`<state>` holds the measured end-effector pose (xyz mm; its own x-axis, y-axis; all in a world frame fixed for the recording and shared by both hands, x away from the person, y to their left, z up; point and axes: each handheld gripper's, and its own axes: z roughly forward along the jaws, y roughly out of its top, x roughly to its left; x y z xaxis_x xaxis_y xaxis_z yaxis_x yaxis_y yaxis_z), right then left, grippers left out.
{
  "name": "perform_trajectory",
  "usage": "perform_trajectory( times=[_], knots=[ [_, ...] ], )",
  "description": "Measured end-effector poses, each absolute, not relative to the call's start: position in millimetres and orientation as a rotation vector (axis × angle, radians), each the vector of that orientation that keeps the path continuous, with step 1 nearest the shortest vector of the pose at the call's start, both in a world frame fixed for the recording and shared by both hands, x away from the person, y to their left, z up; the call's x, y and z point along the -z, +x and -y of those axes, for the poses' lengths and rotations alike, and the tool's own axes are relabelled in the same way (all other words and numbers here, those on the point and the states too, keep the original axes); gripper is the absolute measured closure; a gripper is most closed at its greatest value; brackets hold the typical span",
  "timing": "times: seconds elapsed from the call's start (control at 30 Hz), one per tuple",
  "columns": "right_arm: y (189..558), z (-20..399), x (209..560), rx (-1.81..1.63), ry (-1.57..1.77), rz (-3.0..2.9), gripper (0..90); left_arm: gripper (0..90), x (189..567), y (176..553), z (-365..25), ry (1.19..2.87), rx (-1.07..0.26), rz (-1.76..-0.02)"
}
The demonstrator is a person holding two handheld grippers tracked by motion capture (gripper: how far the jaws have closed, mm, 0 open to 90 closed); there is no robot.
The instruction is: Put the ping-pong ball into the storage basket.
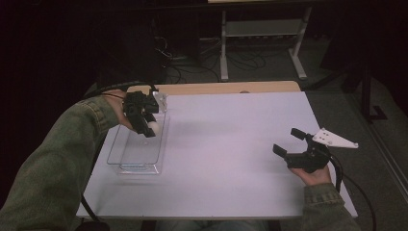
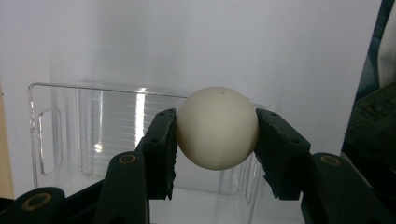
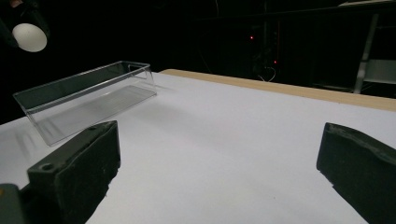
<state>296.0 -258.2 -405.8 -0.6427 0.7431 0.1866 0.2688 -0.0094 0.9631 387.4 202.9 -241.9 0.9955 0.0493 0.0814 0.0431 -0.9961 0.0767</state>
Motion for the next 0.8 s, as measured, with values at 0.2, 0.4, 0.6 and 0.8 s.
perform_trajectory(
  times=[0.2,0.4,0.6,0.8],
  knots=[
    [295.7,258.8,405.9,-1.689,1.051,-1.892,0.0,50.5,245.5,386.7,-211.1,3.057,-0.130,-0.090],
    [295.9,258.6,406.0,-1.687,1.051,-1.894,0.0,50.5,245.4,383.7,-216.3,3.035,-0.141,-0.105],
    [295.7,258.4,405.9,-1.686,1.050,-1.895,0.0,50.4,248.5,381.2,-217.9,3.035,-0.145,-0.080],
    [295.8,258.9,406.0,-1.684,1.050,-1.894,0.0,50.4,252.7,381.2,-221.9,3.038,-0.142,-0.096]
  ],
)
